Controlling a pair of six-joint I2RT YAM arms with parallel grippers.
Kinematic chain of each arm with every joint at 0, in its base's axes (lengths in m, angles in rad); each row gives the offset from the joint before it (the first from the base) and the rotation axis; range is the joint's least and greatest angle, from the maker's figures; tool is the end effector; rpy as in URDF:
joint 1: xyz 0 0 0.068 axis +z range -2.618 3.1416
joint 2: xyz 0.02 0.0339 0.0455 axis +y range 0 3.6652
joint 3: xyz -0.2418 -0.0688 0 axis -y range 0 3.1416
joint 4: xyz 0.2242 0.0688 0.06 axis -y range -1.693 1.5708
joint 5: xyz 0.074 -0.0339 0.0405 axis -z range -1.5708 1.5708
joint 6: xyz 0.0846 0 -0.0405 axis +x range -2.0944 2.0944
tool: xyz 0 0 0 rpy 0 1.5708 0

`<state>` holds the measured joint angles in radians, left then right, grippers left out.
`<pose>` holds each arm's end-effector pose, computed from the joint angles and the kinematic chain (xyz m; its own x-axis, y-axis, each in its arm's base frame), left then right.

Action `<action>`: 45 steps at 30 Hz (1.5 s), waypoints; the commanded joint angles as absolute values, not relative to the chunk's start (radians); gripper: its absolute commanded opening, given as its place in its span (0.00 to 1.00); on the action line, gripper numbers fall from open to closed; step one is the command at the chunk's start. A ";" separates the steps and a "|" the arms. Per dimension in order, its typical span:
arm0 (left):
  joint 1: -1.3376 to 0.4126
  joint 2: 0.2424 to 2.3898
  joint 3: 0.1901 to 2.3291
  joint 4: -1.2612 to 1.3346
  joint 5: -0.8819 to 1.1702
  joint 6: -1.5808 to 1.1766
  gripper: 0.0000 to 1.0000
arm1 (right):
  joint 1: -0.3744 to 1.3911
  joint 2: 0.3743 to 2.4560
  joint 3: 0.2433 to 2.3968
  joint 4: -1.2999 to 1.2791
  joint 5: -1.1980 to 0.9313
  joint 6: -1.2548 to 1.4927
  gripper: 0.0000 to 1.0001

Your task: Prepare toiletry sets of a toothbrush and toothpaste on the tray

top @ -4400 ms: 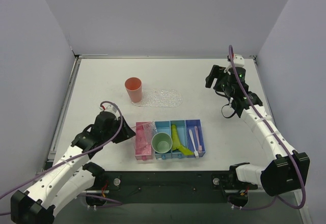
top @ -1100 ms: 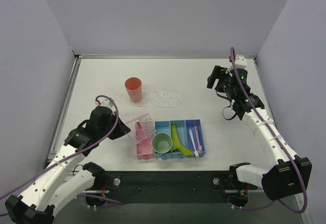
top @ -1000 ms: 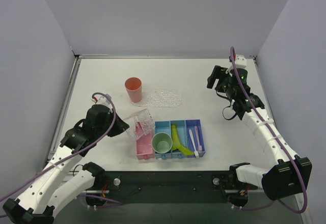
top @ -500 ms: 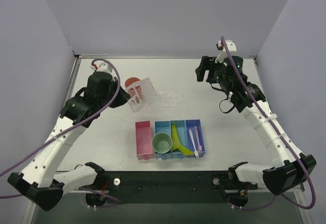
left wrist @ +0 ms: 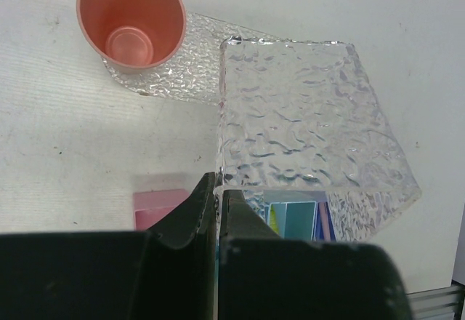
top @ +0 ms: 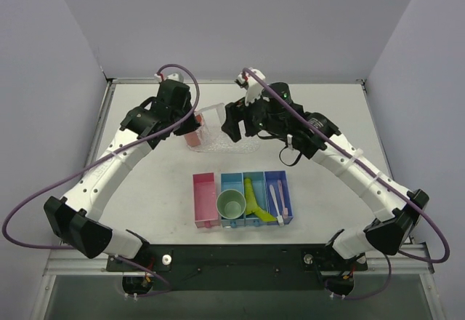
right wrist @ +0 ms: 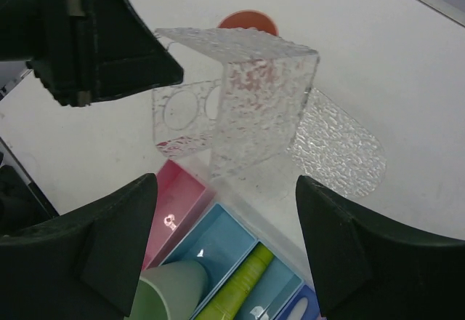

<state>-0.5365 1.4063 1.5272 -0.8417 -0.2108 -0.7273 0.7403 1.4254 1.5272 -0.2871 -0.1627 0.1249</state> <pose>0.2785 -0.1450 0.3352 -0.6662 -0.3602 -0.6530 -0.1047 0.9121 -0.3963 0.2541 0.2507 0.4062 -0.2325 -0.0459 -0.9715 -0.7601 0.6318 0.1521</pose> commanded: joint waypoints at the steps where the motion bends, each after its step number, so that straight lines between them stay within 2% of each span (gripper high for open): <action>1: -0.555 1.419 1.614 -0.793 -0.230 -0.724 0.00 | 0.785 1.483 1.601 -0.319 -0.178 0.097 0.72; 6: -0.563 1.422 1.611 -0.772 -0.232 -0.748 0.00 | 0.813 1.575 1.690 -0.390 -0.134 0.089 0.70; 21: -0.614 1.434 1.586 -0.709 -0.210 -0.821 0.00 | 0.845 1.681 1.781 -0.431 0.235 0.038 0.63; 24: -0.618 1.433 1.574 -0.686 -0.201 -0.830 0.00 | 0.853 1.700 1.787 -0.436 0.270 0.032 0.59; 30: -0.620 1.433 1.559 -0.652 -0.176 -0.828 0.00 | 0.862 1.729 1.815 -0.453 0.321 0.025 0.39; 37: -0.620 1.428 1.540 -0.612 -0.134 -0.813 0.00 | 0.867 1.747 1.835 -0.462 0.371 0.008 0.04; 40: -0.620 1.413 1.514 -0.580 -0.111 -0.813 0.14 | 0.865 1.749 1.833 -0.463 0.382 0.006 0.00; 41: -0.620 1.404 1.508 -0.569 -0.107 -0.813 0.24 | 0.864 1.749 1.833 -0.463 0.383 0.008 0.00; 44: -0.620 1.388 1.487 -0.542 -0.097 -0.810 0.34 | 0.858 1.743 1.830 -0.463 0.382 0.008 0.00; 45: -0.620 1.384 1.483 -0.537 -0.094 -0.805 0.42 | 0.854 1.741 1.829 -0.463 0.374 0.011 0.00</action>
